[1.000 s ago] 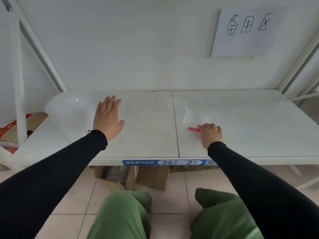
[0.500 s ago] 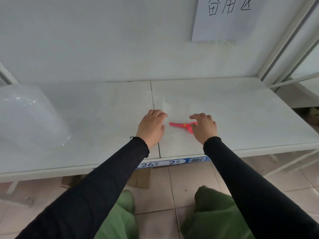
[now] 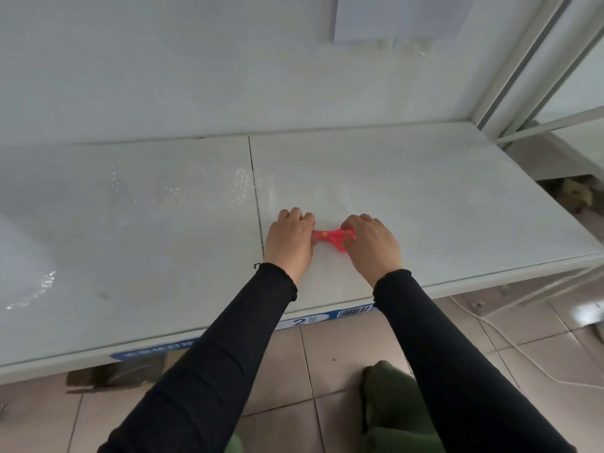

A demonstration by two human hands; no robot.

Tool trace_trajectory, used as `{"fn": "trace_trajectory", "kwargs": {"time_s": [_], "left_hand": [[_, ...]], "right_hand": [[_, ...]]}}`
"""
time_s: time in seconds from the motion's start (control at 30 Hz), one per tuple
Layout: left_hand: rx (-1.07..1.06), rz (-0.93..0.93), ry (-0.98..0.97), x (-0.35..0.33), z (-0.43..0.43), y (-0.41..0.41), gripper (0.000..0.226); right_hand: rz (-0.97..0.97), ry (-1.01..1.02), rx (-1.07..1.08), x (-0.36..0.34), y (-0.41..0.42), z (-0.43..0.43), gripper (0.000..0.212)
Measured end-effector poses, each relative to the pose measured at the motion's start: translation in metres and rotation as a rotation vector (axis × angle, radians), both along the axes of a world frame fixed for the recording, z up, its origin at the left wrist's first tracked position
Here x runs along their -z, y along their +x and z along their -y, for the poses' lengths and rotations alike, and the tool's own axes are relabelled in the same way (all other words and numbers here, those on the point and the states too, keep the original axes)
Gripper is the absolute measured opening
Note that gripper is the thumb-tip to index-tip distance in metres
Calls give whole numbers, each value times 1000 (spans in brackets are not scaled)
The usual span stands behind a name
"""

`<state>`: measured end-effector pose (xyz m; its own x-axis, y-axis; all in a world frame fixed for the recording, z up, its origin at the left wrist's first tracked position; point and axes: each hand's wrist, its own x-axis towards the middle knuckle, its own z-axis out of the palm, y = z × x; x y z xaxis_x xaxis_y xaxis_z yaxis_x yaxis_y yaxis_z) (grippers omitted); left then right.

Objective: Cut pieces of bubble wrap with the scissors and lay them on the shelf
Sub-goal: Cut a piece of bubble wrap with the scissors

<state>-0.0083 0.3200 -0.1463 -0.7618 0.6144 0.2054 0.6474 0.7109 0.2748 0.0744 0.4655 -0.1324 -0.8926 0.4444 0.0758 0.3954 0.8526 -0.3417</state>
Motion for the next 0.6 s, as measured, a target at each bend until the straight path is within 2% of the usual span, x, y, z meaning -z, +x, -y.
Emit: {"fn": "trace_trajectory", "kwargs": {"time_s": [0.2, 0.3, 0.37, 0.53, 0.6], "left_hand": [[50, 6, -17, -1, -2, -9, 21], [67, 109, 4, -4, 2, -11, 22], [49, 267, 107, -13, 5, -7, 17], [-59, 855, 518, -45, 16, 9, 10], [-84, 990, 646, -58, 23, 13, 12]], "right_hand": [[23, 27, -37, -2, -3, -4, 17], [-11, -13, -54, 0, 1, -3, 18], [-61, -39, -75, 0, 6, -4, 19], [-210, 28, -173, -17, 19, -4, 18], [-224, 75, -178, -26, 22, -4, 20]]}}
